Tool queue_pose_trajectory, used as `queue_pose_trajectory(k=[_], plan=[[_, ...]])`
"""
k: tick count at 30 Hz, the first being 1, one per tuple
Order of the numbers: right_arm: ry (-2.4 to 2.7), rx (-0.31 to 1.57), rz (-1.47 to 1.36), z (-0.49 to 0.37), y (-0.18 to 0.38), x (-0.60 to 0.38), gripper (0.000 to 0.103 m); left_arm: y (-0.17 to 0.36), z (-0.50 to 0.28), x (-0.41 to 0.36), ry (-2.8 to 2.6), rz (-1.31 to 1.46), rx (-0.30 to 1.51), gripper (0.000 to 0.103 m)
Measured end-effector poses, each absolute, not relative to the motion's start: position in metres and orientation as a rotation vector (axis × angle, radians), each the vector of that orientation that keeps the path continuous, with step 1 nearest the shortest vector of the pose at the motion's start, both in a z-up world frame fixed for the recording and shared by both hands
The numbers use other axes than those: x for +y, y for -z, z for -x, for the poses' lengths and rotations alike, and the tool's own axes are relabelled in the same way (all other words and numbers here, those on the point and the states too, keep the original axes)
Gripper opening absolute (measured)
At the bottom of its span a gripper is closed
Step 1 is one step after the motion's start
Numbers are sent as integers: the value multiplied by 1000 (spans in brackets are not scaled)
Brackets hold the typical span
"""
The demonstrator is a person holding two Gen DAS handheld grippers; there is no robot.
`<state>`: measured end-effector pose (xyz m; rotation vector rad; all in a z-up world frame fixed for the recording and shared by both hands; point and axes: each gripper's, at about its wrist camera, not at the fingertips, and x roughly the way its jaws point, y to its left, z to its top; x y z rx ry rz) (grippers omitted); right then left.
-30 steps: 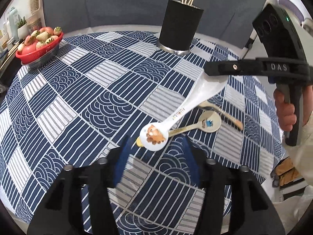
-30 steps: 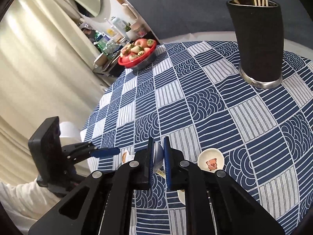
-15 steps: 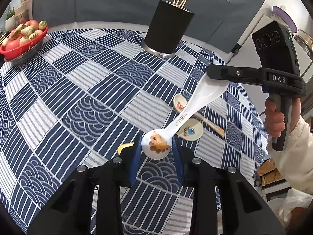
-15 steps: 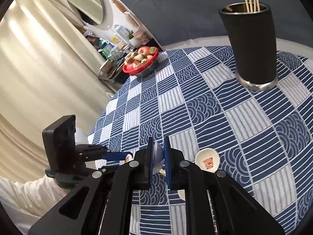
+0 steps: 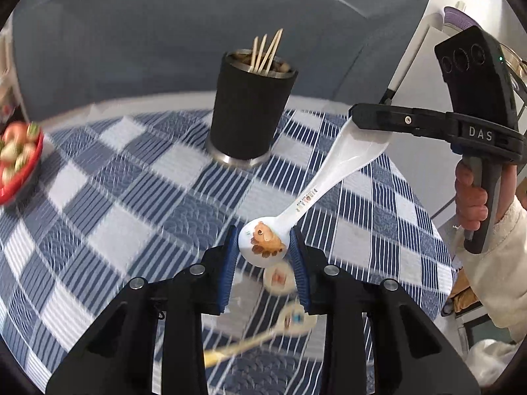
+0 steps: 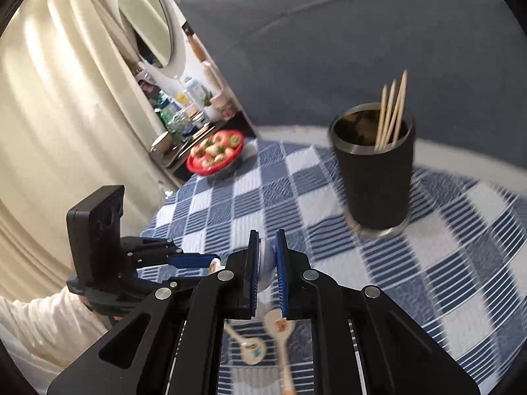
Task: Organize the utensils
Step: 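Lift both held spoons up toward the black cup, then lower both spoons into the black cup and open both tools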
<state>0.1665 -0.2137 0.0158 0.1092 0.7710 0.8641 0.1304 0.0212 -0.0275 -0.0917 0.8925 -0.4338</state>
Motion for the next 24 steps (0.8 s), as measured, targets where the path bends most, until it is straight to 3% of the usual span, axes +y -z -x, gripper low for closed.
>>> queue_pose_trajectory(k=[14,24], plan=[[-770,670,-53,-243,-98,-252,10,-34,-240,-19,484,23,832,33],[-709,656,-3,-294,-119,-252,10,-38,-303,-29,519,19,828,33]])
